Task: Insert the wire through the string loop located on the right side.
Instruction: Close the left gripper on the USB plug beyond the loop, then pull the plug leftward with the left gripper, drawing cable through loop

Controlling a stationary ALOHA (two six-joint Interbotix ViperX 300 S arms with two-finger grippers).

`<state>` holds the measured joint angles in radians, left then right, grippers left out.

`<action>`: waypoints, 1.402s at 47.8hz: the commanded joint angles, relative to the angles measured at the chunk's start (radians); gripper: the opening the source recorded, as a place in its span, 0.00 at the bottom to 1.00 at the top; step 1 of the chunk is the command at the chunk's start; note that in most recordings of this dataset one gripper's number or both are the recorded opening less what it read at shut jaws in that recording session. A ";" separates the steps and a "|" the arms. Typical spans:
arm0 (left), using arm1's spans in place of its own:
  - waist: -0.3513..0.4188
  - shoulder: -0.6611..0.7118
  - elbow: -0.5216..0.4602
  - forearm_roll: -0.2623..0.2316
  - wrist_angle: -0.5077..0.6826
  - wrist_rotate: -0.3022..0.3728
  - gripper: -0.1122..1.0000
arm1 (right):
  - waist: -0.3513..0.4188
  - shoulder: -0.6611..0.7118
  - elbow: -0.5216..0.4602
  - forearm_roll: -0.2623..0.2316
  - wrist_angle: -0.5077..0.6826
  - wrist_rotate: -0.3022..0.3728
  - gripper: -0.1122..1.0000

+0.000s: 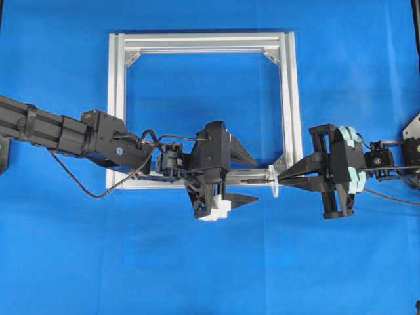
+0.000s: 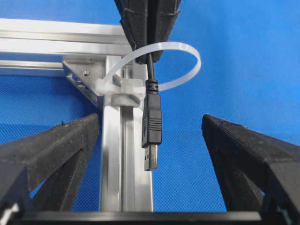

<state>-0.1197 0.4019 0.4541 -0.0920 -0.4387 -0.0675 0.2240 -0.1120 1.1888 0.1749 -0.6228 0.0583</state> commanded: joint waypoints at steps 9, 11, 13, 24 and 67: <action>0.000 -0.018 -0.021 0.003 0.009 -0.011 0.84 | -0.002 -0.008 -0.012 0.000 -0.005 0.000 0.07; 0.000 -0.018 -0.025 0.003 0.015 -0.012 0.77 | -0.002 -0.008 -0.012 0.002 -0.005 0.000 0.07; 0.000 -0.018 -0.026 0.003 0.018 -0.012 0.67 | -0.002 -0.008 -0.012 0.000 -0.005 0.000 0.07; 0.000 -0.018 -0.026 0.003 0.020 -0.003 0.17 | -0.002 -0.008 -0.014 0.000 -0.005 0.000 0.07; -0.002 -0.018 -0.026 0.003 0.020 -0.002 0.18 | -0.002 -0.012 -0.026 -0.002 0.044 -0.005 0.96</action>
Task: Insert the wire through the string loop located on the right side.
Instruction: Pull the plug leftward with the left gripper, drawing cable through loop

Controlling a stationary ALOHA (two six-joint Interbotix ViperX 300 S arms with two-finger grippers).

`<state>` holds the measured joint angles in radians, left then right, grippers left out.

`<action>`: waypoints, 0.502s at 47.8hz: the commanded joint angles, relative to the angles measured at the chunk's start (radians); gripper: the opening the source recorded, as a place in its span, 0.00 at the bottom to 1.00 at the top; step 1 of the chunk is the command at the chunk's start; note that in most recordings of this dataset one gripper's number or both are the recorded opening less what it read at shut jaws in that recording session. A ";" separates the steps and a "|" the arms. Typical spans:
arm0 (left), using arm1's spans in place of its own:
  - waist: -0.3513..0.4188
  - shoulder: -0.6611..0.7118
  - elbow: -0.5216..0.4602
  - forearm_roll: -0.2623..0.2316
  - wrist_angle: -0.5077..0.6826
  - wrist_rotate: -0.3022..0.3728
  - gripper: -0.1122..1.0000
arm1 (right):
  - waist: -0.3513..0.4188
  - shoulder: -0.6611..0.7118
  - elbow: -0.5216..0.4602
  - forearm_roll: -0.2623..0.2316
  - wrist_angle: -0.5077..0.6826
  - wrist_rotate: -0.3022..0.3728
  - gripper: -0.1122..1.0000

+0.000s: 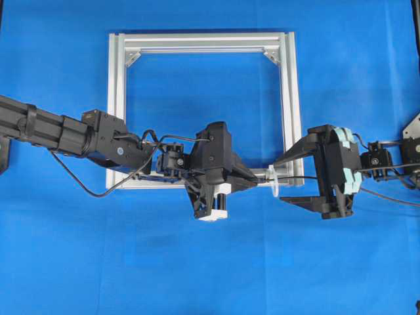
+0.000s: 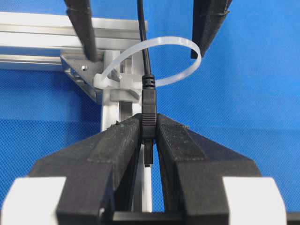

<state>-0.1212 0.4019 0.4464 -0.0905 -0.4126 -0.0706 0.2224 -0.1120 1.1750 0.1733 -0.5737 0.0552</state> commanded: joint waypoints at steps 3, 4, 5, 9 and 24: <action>0.000 -0.021 -0.015 0.002 -0.006 0.003 0.18 | 0.000 -0.012 -0.014 0.000 -0.005 -0.002 0.97; 0.000 -0.023 -0.012 0.002 -0.006 0.003 0.18 | 0.000 -0.012 -0.012 0.000 -0.005 -0.002 0.97; 0.000 -0.026 -0.011 0.002 -0.006 0.003 0.18 | 0.000 -0.012 -0.012 0.000 -0.005 -0.002 0.97; -0.002 -0.046 0.011 0.002 -0.006 0.003 0.18 | 0.000 -0.012 -0.012 0.000 -0.005 -0.002 0.97; -0.003 -0.195 0.178 0.002 -0.011 0.005 0.18 | 0.000 -0.014 -0.009 -0.005 -0.005 -0.003 0.97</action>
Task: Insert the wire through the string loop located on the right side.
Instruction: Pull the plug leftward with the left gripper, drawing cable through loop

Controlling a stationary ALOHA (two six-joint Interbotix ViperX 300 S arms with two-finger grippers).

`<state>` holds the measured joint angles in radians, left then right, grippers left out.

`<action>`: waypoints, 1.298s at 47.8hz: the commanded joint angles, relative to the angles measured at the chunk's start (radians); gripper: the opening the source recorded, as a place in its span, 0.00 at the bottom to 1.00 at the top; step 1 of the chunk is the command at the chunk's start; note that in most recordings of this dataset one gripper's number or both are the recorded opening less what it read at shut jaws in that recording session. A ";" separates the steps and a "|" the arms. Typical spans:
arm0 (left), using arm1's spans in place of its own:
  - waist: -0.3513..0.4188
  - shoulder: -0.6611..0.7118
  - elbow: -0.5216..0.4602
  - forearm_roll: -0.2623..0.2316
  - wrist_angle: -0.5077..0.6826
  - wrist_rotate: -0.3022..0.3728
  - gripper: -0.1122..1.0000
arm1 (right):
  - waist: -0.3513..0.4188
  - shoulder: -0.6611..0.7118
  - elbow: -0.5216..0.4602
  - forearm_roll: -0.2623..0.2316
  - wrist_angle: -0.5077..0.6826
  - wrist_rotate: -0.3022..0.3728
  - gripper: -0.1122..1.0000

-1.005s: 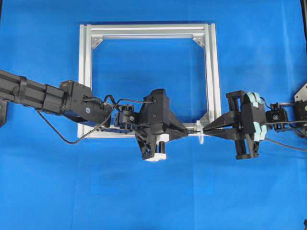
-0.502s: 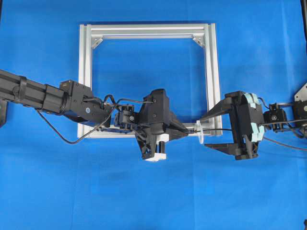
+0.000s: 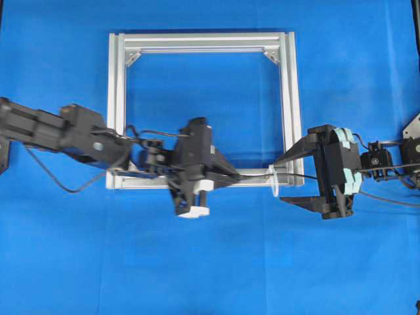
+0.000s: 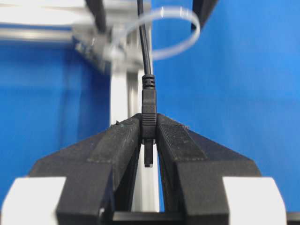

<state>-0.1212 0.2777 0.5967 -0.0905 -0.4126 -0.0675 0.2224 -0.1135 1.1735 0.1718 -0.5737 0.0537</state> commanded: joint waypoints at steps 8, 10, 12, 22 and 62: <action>-0.009 -0.158 0.152 0.002 -0.014 -0.003 0.18 | 0.000 -0.014 -0.006 -0.006 -0.002 -0.002 0.97; -0.012 -0.176 0.181 0.002 -0.014 -0.003 0.18 | 0.000 -0.014 -0.008 -0.006 0.002 -0.002 0.97; -0.012 -0.195 0.210 0.002 -0.014 -0.005 0.18 | 0.000 -0.014 -0.006 -0.006 0.005 -0.002 0.97; -0.012 -0.295 0.370 0.002 -0.025 -0.012 0.18 | 0.000 -0.015 -0.006 -0.008 0.009 -0.002 0.97; -0.048 -0.581 0.712 0.002 0.000 0.006 0.18 | 0.000 -0.017 -0.008 -0.009 0.008 -0.002 0.97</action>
<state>-0.1641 -0.2930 1.3116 -0.0905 -0.4142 -0.0629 0.2224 -0.1135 1.1750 0.1641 -0.5614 0.0522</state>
